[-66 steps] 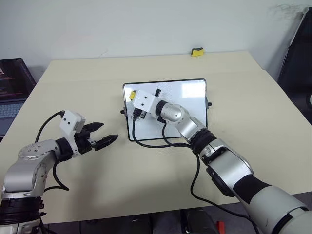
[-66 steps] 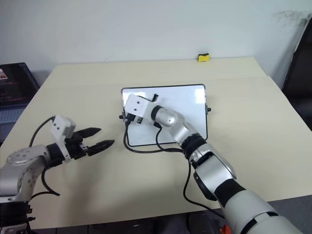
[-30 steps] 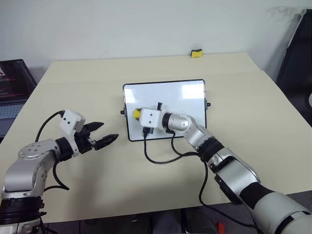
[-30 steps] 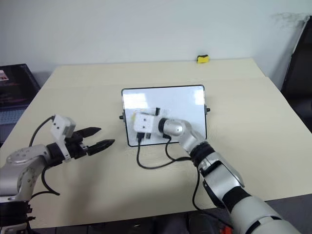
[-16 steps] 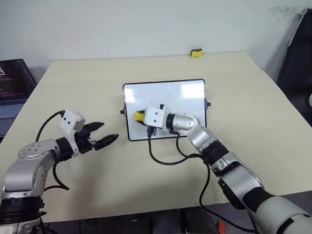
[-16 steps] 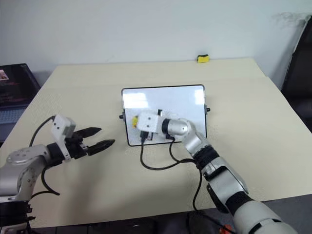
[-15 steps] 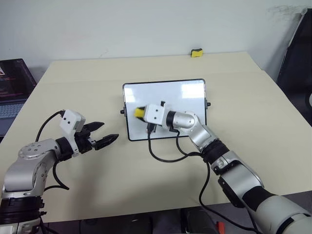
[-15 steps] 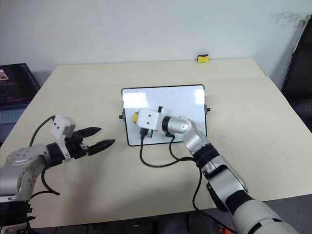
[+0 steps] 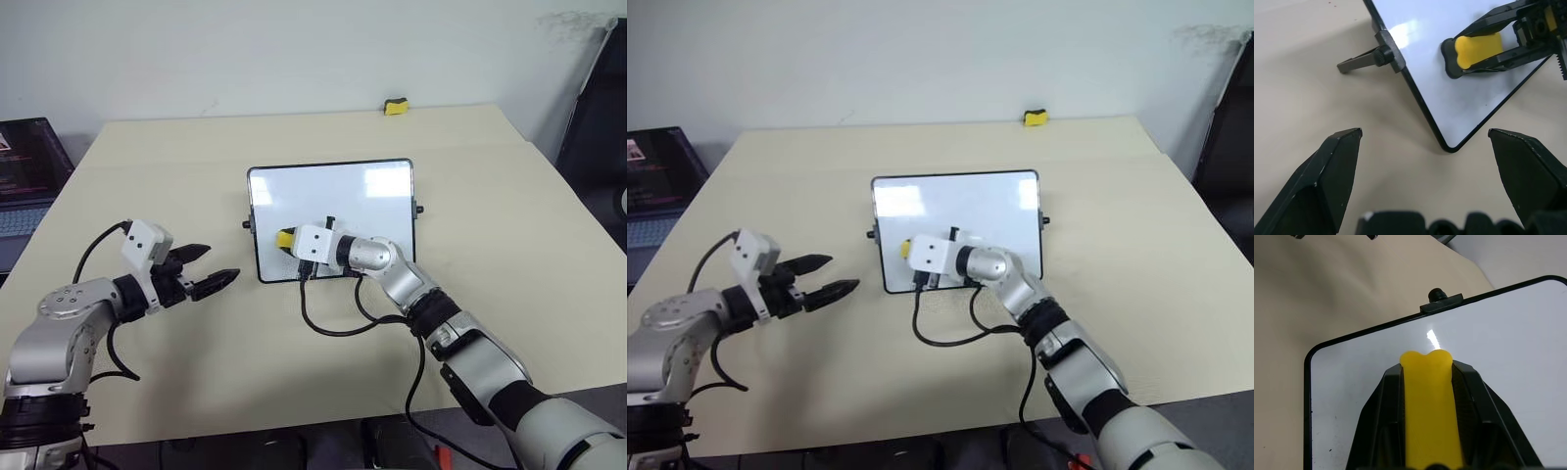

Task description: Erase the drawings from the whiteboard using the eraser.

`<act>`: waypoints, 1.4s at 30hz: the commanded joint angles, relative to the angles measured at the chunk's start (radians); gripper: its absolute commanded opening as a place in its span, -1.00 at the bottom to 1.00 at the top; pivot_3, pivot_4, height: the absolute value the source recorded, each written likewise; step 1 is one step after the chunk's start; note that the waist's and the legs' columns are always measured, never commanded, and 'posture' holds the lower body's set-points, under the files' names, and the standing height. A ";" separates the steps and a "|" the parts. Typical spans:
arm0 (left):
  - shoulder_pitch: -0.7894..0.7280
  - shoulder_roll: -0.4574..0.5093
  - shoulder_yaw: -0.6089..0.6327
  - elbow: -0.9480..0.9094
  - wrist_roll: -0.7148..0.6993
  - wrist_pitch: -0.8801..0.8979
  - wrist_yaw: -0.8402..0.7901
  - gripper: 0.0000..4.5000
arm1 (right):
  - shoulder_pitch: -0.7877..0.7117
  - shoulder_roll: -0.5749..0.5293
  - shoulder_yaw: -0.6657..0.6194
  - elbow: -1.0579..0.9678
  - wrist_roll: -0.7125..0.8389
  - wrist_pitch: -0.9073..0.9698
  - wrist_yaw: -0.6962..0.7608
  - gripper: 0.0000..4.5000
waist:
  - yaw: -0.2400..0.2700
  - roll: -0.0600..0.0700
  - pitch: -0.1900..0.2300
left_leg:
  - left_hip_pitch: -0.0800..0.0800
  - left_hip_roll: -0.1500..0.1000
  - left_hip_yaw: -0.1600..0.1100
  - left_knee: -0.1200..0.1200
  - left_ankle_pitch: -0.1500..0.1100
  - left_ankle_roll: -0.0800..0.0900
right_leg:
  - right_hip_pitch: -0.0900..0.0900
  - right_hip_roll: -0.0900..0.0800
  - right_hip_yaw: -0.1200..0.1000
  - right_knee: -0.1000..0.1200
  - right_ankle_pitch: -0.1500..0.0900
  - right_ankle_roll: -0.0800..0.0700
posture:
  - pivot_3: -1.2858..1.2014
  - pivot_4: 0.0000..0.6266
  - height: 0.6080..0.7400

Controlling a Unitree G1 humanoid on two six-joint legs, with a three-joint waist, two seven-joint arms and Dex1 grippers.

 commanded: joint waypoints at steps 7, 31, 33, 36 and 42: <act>-0.124 -0.002 -0.057 -0.085 -0.021 -0.039 -0.061 1.00 | 0.151 -0.073 -0.174 -0.515 0.208 0.325 0.080 -0.56 | 0.012 0.000 0.000 | -0.003 0.000 -0.002 -0.001 0.000 0.000 | 0.000 0.000 -0.001 -0.005 0.000 0.000 | 0.03 -0.52 1.00; -0.572 -0.331 -0.562 0.126 0.075 -0.254 -0.485 1.00 | 0.828 -0.116 -0.655 -1.365 0.283 1.230 -0.358 -0.56 | 0.037 0.001 0.001 | -0.001 0.000 0.002 -0.001 0.000 -0.001 | 0.005 0.001 -0.002 -0.011 0.001 0.002 | 0.03 -0.52 1.00; -0.581 -0.343 -0.571 0.140 0.083 -0.266 -0.495 1.00 | 0.810 -0.122 -0.653 -1.340 0.291 1.223 -0.368 -0.56 | 0.034 0.001 0.001 | -0.001 0.001 0.002 -0.001 0.000 -0.001 | 0.005 0.001 -0.002 -0.011 0.001 0.002 | 0.03 -0.52 1.00; -0.590 -0.355 -0.577 0.157 0.094 -0.276 -0.498 1.00 | 0.776 -0.140 -0.663 -1.283 0.303 1.206 -0.369 -0.56 | 0.034 0.001 0.001 | -0.001 0.001 0.002 0.000 0.000 -0.001 | 0.005 0.001 -0.002 -0.011 0.001 0.002 | 0.03 -0.52 1.00; -0.571 -0.365 -0.572 0.147 0.112 -0.274 -0.475 1.00 | 0.728 -0.173 -0.688 -1.183 0.338 1.179 -0.365 -0.56 | 0.034 0.001 0.001 | -0.002 0.000 0.002 0.000 0.000 0.000 | 0.005 0.001 -0.002 -0.011 0.001 0.002 | 0.03 -0.52 1.00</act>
